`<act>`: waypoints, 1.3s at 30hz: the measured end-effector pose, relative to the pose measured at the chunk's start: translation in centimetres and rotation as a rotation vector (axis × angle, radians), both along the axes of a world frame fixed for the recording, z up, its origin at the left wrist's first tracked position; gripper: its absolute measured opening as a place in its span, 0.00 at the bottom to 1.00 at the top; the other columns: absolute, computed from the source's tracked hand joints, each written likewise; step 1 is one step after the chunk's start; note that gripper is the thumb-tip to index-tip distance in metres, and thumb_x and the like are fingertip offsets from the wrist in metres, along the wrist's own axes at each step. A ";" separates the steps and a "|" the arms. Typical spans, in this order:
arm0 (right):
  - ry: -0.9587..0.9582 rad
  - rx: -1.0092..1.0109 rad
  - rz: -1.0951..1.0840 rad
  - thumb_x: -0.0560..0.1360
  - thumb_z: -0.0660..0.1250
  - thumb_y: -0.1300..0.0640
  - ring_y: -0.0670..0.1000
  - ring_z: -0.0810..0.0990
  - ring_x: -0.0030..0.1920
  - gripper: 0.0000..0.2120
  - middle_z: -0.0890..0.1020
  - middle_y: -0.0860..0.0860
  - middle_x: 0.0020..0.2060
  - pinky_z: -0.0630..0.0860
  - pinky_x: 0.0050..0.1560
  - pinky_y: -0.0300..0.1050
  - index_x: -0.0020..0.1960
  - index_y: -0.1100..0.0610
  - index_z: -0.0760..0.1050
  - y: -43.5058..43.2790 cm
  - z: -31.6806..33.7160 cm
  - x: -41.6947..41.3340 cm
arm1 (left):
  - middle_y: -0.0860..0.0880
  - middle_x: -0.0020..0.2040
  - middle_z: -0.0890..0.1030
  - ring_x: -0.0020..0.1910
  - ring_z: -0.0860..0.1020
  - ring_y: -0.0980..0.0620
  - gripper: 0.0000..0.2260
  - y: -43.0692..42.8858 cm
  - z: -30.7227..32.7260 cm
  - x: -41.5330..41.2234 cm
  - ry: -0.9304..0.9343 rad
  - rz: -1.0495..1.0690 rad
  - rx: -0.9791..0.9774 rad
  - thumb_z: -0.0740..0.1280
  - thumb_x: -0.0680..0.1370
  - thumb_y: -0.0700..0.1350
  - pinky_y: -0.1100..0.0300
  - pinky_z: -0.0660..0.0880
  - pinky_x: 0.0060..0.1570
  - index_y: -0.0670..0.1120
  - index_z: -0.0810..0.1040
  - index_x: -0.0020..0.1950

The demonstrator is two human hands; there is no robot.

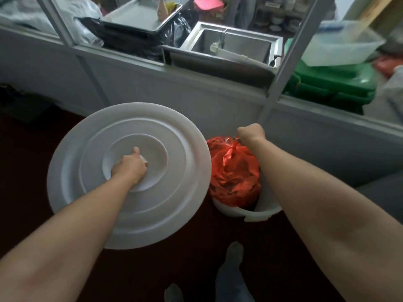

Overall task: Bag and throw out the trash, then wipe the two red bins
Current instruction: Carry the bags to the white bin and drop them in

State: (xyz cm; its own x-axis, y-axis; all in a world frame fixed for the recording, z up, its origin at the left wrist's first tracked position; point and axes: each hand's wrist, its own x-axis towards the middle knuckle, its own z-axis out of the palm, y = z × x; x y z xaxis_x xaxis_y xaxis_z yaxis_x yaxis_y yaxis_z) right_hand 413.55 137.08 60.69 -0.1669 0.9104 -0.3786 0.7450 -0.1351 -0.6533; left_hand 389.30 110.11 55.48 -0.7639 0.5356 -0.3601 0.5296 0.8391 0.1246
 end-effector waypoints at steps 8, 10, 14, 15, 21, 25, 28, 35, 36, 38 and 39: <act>-0.132 -0.079 0.088 0.78 0.63 0.57 0.61 0.82 0.58 0.16 0.84 0.61 0.55 0.78 0.59 0.47 0.57 0.66 0.82 9.6 -5.4 5.8 | 0.35 0.63 0.78 0.62 0.77 0.35 0.25 11.2 -3.8 4.7 -0.032 -0.089 -0.072 0.59 0.82 0.53 0.45 0.73 0.56 0.48 0.57 0.76; -0.152 -0.112 0.089 0.77 0.64 0.57 0.60 0.82 0.58 0.16 0.84 0.61 0.55 0.78 0.60 0.47 0.58 0.65 0.82 11.6 -7.1 7.5 | 0.35 0.61 0.79 0.60 0.78 0.35 0.23 13.3 -5.0 5.8 -0.025 -0.113 -0.088 0.59 0.82 0.54 0.46 0.73 0.53 0.48 0.60 0.74; -0.186 -0.173 0.074 0.78 0.64 0.56 0.60 0.82 0.58 0.16 0.84 0.61 0.56 0.78 0.61 0.49 0.58 0.66 0.81 15.2 -11.3 10.6 | 0.35 0.60 0.79 0.59 0.78 0.35 0.22 17.5 -7.5 8.0 -0.053 -0.134 -0.119 0.59 0.82 0.54 0.47 0.73 0.51 0.48 0.61 0.73; -0.187 -0.188 0.072 0.78 0.64 0.57 0.61 0.82 0.58 0.16 0.84 0.62 0.56 0.78 0.62 0.50 0.58 0.67 0.81 15.9 -12.3 11.2 | 0.35 0.60 0.79 0.58 0.79 0.35 0.21 18.3 -8.2 8.5 -0.055 -0.133 -0.122 0.59 0.81 0.54 0.47 0.73 0.50 0.47 0.62 0.71; -0.197 -0.228 0.002 0.77 0.65 0.57 0.63 0.81 0.60 0.17 0.83 0.63 0.57 0.77 0.64 0.50 0.59 0.68 0.80 18.2 -16.9 13.1 | 0.36 0.60 0.79 0.58 0.78 0.35 0.20 21.1 -11.3 10.2 -0.082 -0.148 -0.157 0.59 0.82 0.54 0.47 0.73 0.53 0.48 0.62 0.70; -0.187 -0.275 -0.055 0.78 0.65 0.57 0.63 0.79 0.63 0.19 0.82 0.64 0.60 0.75 0.66 0.49 0.63 0.69 0.78 19.0 -19.4 14.0 | 0.36 0.58 0.79 0.56 0.79 0.36 0.19 22.9 -13.6 10.4 -0.113 -0.184 -0.177 0.58 0.82 0.54 0.48 0.74 0.52 0.48 0.61 0.69; -0.180 -0.343 -0.033 0.79 0.63 0.57 0.64 0.80 0.61 0.15 0.83 0.62 0.58 0.76 0.63 0.52 0.59 0.64 0.80 19.3 -20.3 14.7 | 0.36 0.59 0.80 0.58 0.79 0.36 0.22 24.6 -15.1 10.4 -0.126 -0.224 -0.198 0.59 0.82 0.55 0.48 0.74 0.53 0.48 0.60 0.73; -0.162 -0.373 -0.051 0.79 0.60 0.59 0.64 0.83 0.55 0.09 0.83 0.59 0.45 0.79 0.56 0.54 0.46 0.58 0.79 19.3 -21.5 16.6 | 0.35 0.60 0.79 0.59 0.79 0.35 0.24 28.9 -17.3 11.1 -0.188 -0.278 -0.187 0.61 0.81 0.54 0.47 0.75 0.54 0.49 0.61 0.75; -0.166 -0.378 -0.058 0.79 0.60 0.59 0.64 0.83 0.55 0.10 0.82 0.58 0.43 0.78 0.57 0.53 0.45 0.57 0.80 19.4 -21.6 16.9 | 0.35 0.59 0.79 0.58 0.79 0.35 0.23 29.6 -17.6 11.2 -0.194 -0.293 -0.178 0.61 0.81 0.53 0.47 0.75 0.53 0.49 0.62 0.74; -0.168 -0.388 -0.074 0.78 0.61 0.59 0.63 0.83 0.55 0.11 0.81 0.57 0.42 0.79 0.56 0.53 0.39 0.55 0.77 19.4 -21.9 17.6 | 0.35 0.58 0.79 0.57 0.79 0.35 0.22 30.9 -18.2 11.7 -0.203 -0.328 -0.175 0.62 0.81 0.54 0.47 0.75 0.53 0.49 0.62 0.73; -0.168 -0.390 -0.079 0.78 0.61 0.59 0.63 0.83 0.55 0.11 0.81 0.56 0.42 0.79 0.57 0.53 0.39 0.53 0.76 19.4 -22.1 18.0 | 0.36 0.59 0.79 0.57 0.79 0.35 0.22 31.6 -18.6 12.0 -0.209 -0.345 -0.179 0.62 0.81 0.54 0.47 0.75 0.54 0.49 0.61 0.73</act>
